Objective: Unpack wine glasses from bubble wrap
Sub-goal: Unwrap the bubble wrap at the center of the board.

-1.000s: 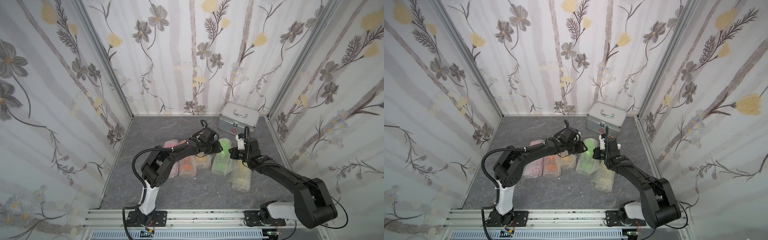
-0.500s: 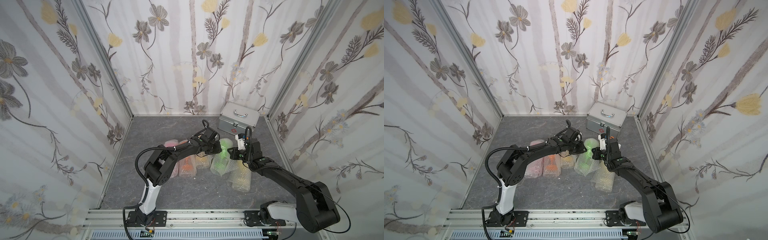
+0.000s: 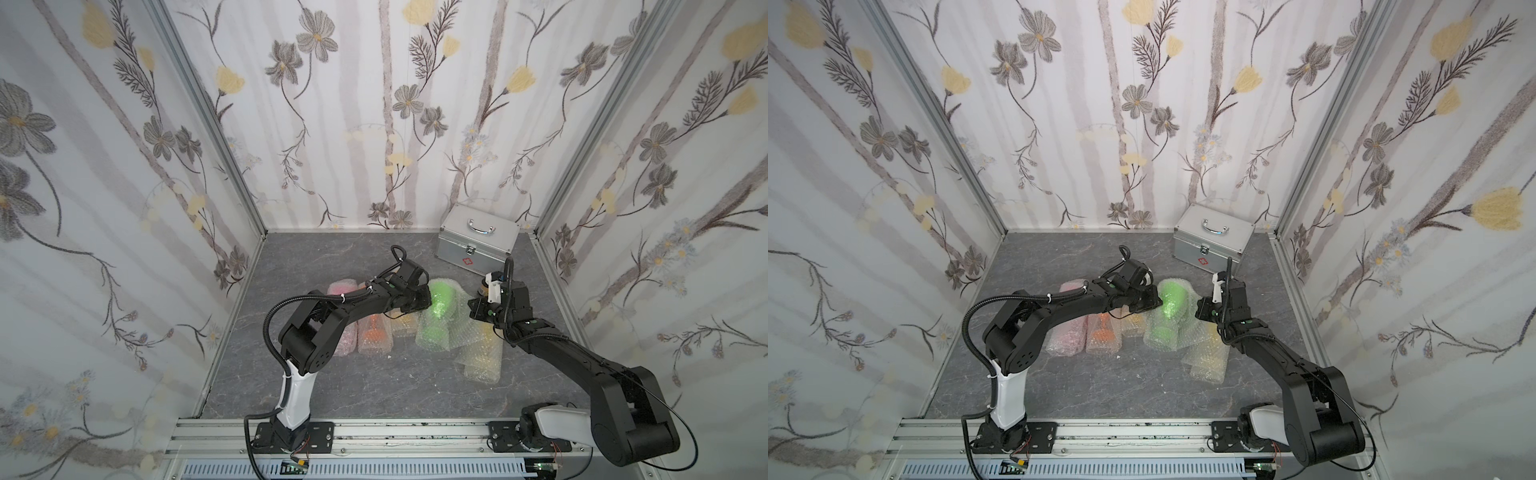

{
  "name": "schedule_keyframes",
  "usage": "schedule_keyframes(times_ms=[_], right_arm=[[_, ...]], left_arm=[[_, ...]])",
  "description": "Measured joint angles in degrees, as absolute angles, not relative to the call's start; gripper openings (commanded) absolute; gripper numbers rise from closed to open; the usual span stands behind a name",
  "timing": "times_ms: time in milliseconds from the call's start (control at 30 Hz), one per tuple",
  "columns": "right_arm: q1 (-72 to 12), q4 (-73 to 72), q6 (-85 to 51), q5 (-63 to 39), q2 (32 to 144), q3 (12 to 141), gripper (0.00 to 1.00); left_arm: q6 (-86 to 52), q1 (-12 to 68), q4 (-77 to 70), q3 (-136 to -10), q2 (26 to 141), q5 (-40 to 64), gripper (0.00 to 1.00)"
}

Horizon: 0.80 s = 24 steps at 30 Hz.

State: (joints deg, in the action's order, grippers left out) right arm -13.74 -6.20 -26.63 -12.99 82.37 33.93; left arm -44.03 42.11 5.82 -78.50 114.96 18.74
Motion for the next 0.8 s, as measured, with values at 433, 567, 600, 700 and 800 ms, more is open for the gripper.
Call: schedule_keyframes(times_ms=[433,567,600,700,800], right_arm=[[-10.83,-6.17,-27.86,-11.44,80.77,32.45,0.01],[-10.63,-6.17,-27.83,-10.85,80.71,32.45,0.01],[-10.63,-6.17,-27.83,-10.87,80.58,32.42,0.01],[-10.61,-6.17,-27.83,-11.07,79.48,32.40,0.01],[-10.61,-6.20,-27.79,-12.10,77.89,32.40,0.01]], left_arm=[[-48.62,39.94,-4.08,-72.14,112.31,22.17,0.22],[-49.50,39.59,-4.51,-72.05,112.25,22.55,0.30],[-49.54,39.57,-4.47,-72.12,112.25,22.55,0.32],[-49.47,39.59,-3.38,-73.25,112.25,22.55,0.42],[-48.82,39.62,-1.13,-75.13,112.25,22.48,0.49]])
